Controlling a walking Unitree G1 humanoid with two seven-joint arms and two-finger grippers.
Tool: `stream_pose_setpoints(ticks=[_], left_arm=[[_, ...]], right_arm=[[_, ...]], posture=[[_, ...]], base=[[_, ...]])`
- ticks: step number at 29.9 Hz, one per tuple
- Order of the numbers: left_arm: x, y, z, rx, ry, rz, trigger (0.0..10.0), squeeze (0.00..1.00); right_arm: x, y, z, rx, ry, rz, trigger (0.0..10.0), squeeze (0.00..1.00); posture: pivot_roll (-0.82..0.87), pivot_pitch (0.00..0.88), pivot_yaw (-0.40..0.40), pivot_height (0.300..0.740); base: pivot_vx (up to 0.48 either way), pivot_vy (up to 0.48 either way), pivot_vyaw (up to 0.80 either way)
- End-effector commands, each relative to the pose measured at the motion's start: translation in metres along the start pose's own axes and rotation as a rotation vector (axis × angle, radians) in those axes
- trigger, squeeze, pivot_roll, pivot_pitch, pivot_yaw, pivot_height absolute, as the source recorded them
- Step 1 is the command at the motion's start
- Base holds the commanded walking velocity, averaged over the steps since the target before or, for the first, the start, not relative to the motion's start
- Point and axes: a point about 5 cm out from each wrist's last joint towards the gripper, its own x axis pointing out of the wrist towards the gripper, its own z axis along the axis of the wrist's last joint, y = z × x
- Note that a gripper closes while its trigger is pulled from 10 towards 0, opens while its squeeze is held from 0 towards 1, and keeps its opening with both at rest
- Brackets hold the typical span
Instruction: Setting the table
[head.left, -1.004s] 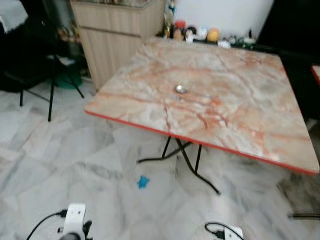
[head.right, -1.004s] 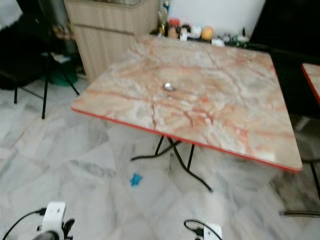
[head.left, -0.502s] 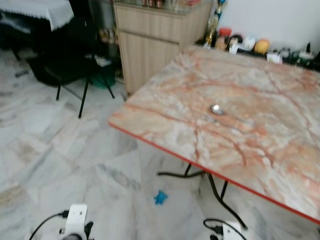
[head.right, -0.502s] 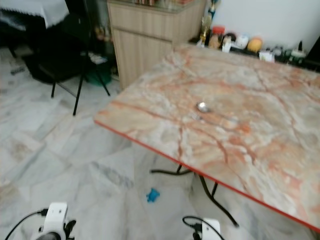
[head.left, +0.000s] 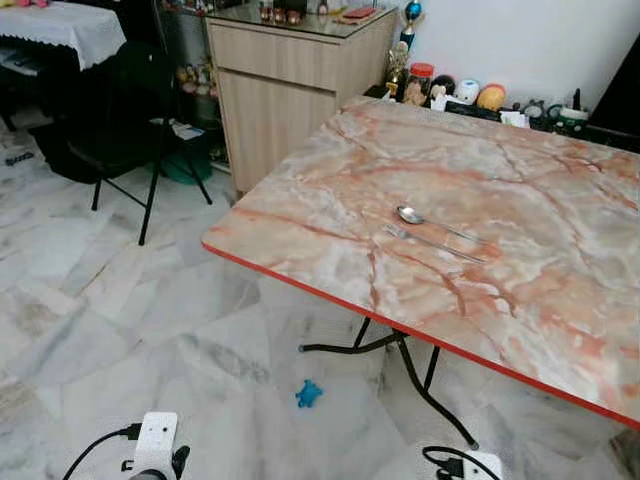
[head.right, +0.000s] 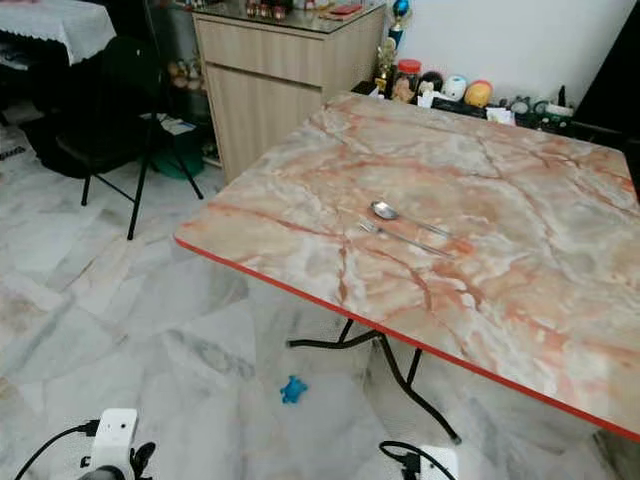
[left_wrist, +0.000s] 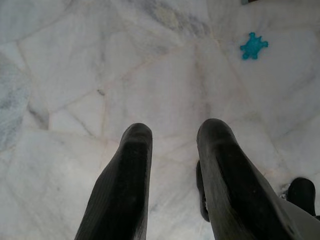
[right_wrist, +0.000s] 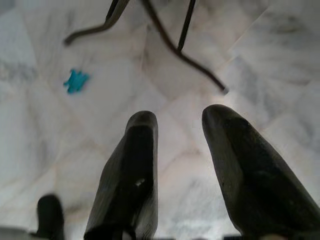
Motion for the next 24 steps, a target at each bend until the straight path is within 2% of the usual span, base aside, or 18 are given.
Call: stream_pose_setpoints(ticks=[1,4,5,6,8,12,17,22,24], left_arm=[[-0.001,0.001,-0.005,0.011,0.018,0.002,10.0,0.0],[-0.001,0.0,-0.005,0.016,0.018,0.001,10.0,0.0],[-0.001,0.0,-0.005,0.019,0.016,0.0,10.0,0.0],[-0.001,0.0,-0.005,0.019,0.016,0.0,10.0,0.0],[-0.001,0.0,-0.005,0.02,0.015,0.001,10.0,0.0],[-0.001,0.0,-0.005,0.026,0.015,-0.002,10.0,0.0],[-0.001,-0.001,-0.006,0.03,0.018,-0.007,10.0,0.0],[-0.001,-0.002,-0.005,0.021,0.008,-0.007,10.0,0.0],[-0.001,-0.003,-0.005,0.014,0.0,-0.008,10.0,0.0]], right_arm=[[0.001,-0.003,0.011,0.016,-0.089,-0.018,10.0,0.0],[-0.002,-0.004,0.016,0.009,-0.162,-0.032,10.0,0.0],[-0.005,-0.003,0.024,0.01,-0.244,-0.048,10.0,0.0],[-0.005,-0.003,0.024,0.01,-0.244,-0.048,10.0,0.0],[-0.013,0.001,0.038,-0.016,-0.374,-0.052,10.0,0.0],[-0.03,0.006,0.058,-0.033,-0.506,-0.058,10.0,0.0],[-0.056,0.004,0.07,-0.053,-0.563,-0.087,10.0,0.0],[-0.065,0.003,0.086,-0.062,-0.605,-0.096,10.0,0.0],[-0.061,0.004,0.115,-0.072,-0.68,-0.093,10.0,0.0]], posture=[[0.12,0.0,-0.05,0.74],[0.12,0.0,-0.056,0.74],[0.12,0.0,-0.061,0.74],[0.12,0.0,-0.061,0.74],[0.12,0.0,-0.065,0.74],[0.12,0.0,-0.066,0.74],[0.1,0.0,-0.067,0.74],[0.1,0.0,-0.068,0.74],[0.1,0.0,-0.064,0.74]], base=[[0.0,0.0,0.0],[0.0,0.0,0.0],[0.0,0.0,0.0],[0.0,0.0,0.0],[0.0,0.0,0.0],[0.0,0.0,0.0],[0.0,0.0,0.0],[0.0,0.0,0.0],[0.0,0.0,0.0]])
